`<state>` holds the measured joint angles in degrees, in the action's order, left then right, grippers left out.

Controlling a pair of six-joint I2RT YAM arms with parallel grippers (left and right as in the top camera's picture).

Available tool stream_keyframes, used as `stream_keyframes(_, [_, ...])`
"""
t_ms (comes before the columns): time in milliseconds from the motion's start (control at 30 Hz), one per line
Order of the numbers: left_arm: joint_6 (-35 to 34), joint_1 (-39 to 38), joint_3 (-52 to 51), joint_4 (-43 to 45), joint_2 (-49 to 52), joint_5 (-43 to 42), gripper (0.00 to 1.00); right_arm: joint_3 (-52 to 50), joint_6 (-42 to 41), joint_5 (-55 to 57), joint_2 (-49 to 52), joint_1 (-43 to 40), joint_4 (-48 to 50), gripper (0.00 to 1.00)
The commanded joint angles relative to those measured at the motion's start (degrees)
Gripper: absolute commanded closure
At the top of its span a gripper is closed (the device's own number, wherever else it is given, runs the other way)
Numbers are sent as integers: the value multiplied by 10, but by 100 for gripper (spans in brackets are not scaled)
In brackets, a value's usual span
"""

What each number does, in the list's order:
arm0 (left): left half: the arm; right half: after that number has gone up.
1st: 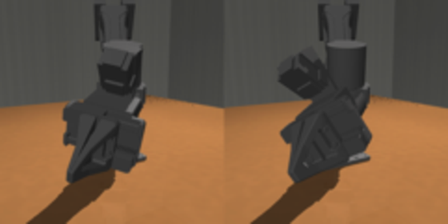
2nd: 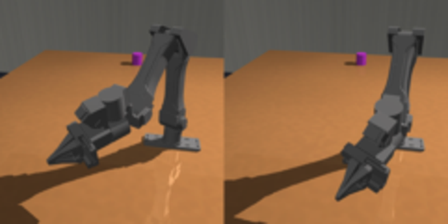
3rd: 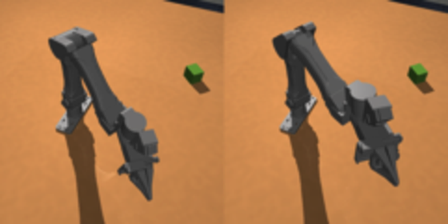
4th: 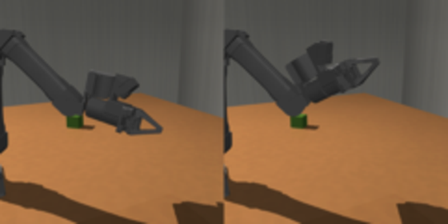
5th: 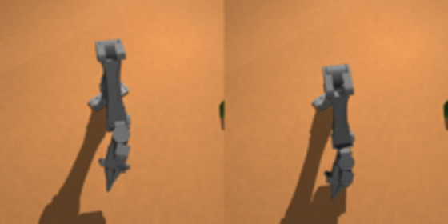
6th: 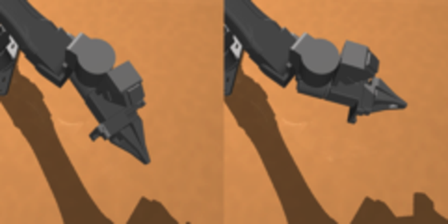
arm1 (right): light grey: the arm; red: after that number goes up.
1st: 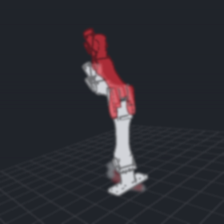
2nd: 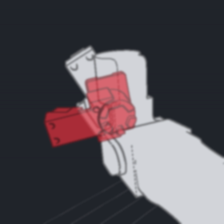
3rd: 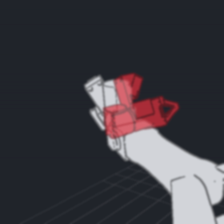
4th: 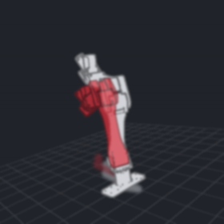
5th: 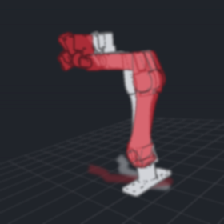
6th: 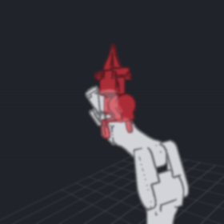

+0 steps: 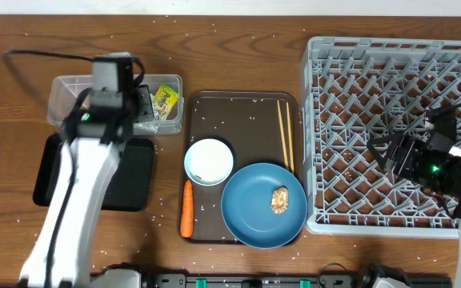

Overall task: Sort waste into correct bins and load items into the dishwasher rack
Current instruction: 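Drop the wrapper and foil into the clear bin, then grasp the white rice bowl with the left gripper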

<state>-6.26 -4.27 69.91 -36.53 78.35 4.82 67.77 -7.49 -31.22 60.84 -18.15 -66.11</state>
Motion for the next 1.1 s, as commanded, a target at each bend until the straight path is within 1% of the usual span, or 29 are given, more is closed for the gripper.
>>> stream_keyframes(0, [-2, -4, 9, -35, -37, -124, 45, 0, -5, -1, 0, 10, 7, 31])
stream_keyframes(133, [-2, -23, 9, -103, -56, -134, 44, 0, 31, 0, 0, 10, 6, 30])
stream_keyframes(233, [-2, -46, 8, -156, -57, -154, 44, 0, 35, 0, 0, 10, 8, 30])
stream_keyframes(300, [-2, -66, 0, -176, -54, -175, 44, 0, 35, -1, 0, 10, 12, 30])
stream_keyframes(433, [-2, -119, -34, -165, -43, -179, 44, 0, 35, -1, 0, 10, 24, 30])
stream_keyframes(567, [-2, -175, -54, -108, -19, -189, 44, 0, 28, -1, 0, 10, 27, 29])
stream_keyframes(667, [-2, -206, -54, -89, -6, -192, 44, 0, 28, -1, 0, 10, 22, 29])
stream_keyframes(700, [-2, -213, -54, -82, -3, -192, 25, 0, 28, -1, 0, 10, 19, 29])
stream_keyframes(733, [-2, -221, -54, -75, 0, -192, 2, 0, 28, -1, 0, 10, 18, 29])
stream_keyframes(800, [-2, -232, -54, -62, 11, -182, 2, 0, 28, -1, 0, 10, 17, 29])
stream_keyframes(867, [-3, -236, -54, -62, 25, -155, 2, 0, 28, -1, 0, 10, 18, 29])
stream_keyframes(900, [-9, -237, -54, -64, 32, -141, 0, 0, 28, -1, 0, 10, 18, 29])
stream_keyframes(967, [-19, -237, -54, -66, 50, -131, 2, 0, 28, -1, 0, 10, 18, 29])
stream_keyframes(1067, [-22, -238, -54, -71, 73, -132, 12, 0, 28, -1, 0, 10, 18, 28])
